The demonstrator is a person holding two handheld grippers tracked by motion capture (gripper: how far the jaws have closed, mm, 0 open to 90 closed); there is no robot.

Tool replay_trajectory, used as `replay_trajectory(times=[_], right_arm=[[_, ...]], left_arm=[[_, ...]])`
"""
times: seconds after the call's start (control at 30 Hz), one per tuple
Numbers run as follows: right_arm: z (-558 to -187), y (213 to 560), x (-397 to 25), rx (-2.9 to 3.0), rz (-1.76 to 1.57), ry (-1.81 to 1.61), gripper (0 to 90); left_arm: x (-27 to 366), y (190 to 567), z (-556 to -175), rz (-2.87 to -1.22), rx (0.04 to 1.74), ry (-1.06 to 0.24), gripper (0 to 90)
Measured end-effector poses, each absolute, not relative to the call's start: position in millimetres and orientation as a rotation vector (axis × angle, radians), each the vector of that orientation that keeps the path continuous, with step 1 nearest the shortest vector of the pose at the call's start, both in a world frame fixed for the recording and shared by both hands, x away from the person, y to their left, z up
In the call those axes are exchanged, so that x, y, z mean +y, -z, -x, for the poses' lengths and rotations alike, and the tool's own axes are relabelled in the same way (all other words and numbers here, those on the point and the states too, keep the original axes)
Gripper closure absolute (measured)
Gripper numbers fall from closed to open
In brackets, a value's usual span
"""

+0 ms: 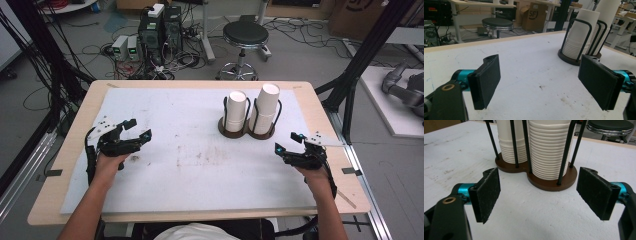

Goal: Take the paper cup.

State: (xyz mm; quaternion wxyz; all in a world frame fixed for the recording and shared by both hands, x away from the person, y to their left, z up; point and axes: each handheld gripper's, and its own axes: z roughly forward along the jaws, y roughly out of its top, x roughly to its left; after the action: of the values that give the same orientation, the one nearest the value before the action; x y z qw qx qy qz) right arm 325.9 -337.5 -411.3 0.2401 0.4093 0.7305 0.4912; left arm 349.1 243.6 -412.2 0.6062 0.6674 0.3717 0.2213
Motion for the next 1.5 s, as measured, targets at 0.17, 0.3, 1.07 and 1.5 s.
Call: replay_trajectory(times=[0.17,0.3,1.07,1.5], right_arm=[[-324,410,-338,1.983,-1.118,-1.34,20.0],[-324,410,-342,1.952,-1.134,-1.347,20.0],[-320,396,-329,1.829,-1.044,-1.4,52.9],[-321,392,-312,1.797,-0.929,-1.37,88.8]], left_arm=[[244,413,-350,-1.539,0.869,-0.506,18.2],[244,414,-351,-1.539,0.874,-0.504,18.2],[247,414,-347,-1.554,0.881,-0.499,18.5],[246,415,-348,-1.559,0.883,-0.491,18.5]])
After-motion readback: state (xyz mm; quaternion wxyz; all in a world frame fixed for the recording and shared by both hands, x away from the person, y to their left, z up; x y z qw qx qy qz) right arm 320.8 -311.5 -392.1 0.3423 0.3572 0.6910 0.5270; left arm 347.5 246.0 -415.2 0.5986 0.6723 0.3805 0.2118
